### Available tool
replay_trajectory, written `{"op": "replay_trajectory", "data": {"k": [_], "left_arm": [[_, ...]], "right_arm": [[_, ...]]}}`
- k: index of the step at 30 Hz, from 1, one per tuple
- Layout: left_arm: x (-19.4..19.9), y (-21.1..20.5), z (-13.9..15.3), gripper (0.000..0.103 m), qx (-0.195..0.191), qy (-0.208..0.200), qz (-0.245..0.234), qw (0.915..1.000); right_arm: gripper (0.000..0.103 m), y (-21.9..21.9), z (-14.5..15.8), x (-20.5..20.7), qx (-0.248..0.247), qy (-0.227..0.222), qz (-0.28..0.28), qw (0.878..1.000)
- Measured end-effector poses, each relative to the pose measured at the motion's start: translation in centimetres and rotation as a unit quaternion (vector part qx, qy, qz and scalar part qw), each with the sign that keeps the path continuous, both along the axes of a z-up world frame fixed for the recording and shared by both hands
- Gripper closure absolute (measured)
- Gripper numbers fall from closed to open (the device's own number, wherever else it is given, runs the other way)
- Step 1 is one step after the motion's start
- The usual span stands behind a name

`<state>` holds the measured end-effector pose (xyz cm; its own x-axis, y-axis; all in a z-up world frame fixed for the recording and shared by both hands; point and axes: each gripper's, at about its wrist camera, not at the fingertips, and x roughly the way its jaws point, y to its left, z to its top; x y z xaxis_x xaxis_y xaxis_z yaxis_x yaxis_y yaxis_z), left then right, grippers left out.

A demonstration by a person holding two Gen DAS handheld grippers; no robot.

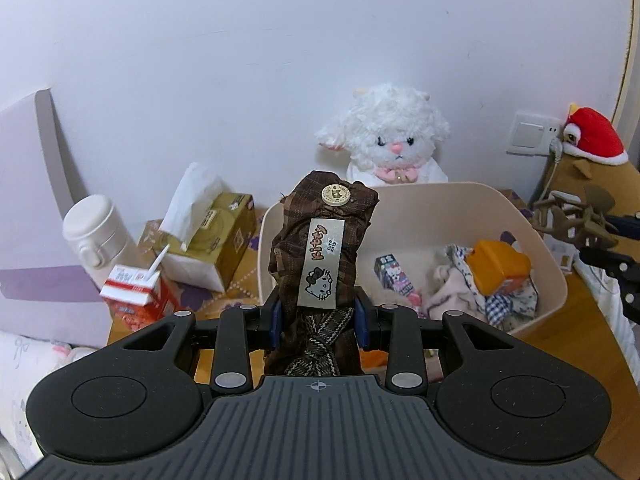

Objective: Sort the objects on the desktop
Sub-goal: 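Carry the brown cloth and beige claw clip over the basket with both grippers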

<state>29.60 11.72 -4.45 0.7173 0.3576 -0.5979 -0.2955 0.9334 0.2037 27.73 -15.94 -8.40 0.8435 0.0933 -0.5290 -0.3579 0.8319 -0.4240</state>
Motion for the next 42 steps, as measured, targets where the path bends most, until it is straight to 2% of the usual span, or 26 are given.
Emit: {"op": "replay_trajectory", "data": {"k": [3, 5, 9, 19, 25, 30, 32, 36, 42], "left_arm": [[1.3, -0.6, -0.2, 0.069, 0.018, 0.007, -0.018, 0.9996], [2.2, -1.2, -0.3, 0.069, 0.038, 0.01, -0.038, 0.9985], [4.2, -1.5, -0.3, 0.069, 0.013, 0.014, -0.057, 0.9982], [8.6, -2.5, -2.3, 0.069, 0.035, 0.043, -0.094, 0.994], [10.2, -1.9, -4.7, 0.069, 0.04, 0.093, -0.082, 0.9914], [10.4, -1.2, -6.1, 0.068, 0.051, 0.119, -0.062, 0.9897], [10.3, -0.8, -6.3, 0.068, 0.045, 0.121, -0.058, 0.9899], [10.0, -0.5, -6.2, 0.052, 0.048, 0.123, -0.051, 0.9899], [9.3, -1.1, -5.1, 0.032, 0.054, 0.102, -0.062, 0.9914]], "right_arm": [[0.073, 0.0, 0.0, 1.5, 0.006, 0.002, -0.006, 1.0], [0.073, -0.1, 0.2, 2.6, 0.028, 0.01, -0.017, 0.999], [0.073, -0.2, 0.0, 4.9, 0.047, 0.03, -0.04, 0.998], [0.073, 1.3, -2.2, 8.6, 0.01, 0.054, -0.006, 0.998], [0.073, 1.6, -3.6, 10.9, 0.013, 0.106, 0.001, 0.994], [0.073, 2.4, -4.0, 11.2, 0.012, 0.118, 0.009, 0.993], [0.062, 2.6, -4.0, 11.2, 0.007, 0.114, 0.006, 0.993], [0.051, 2.7, -3.8, 11.2, 0.012, 0.111, -0.002, 0.994], [0.036, 2.3, -3.0, 10.7, 0.037, 0.113, -0.019, 0.993]]}}
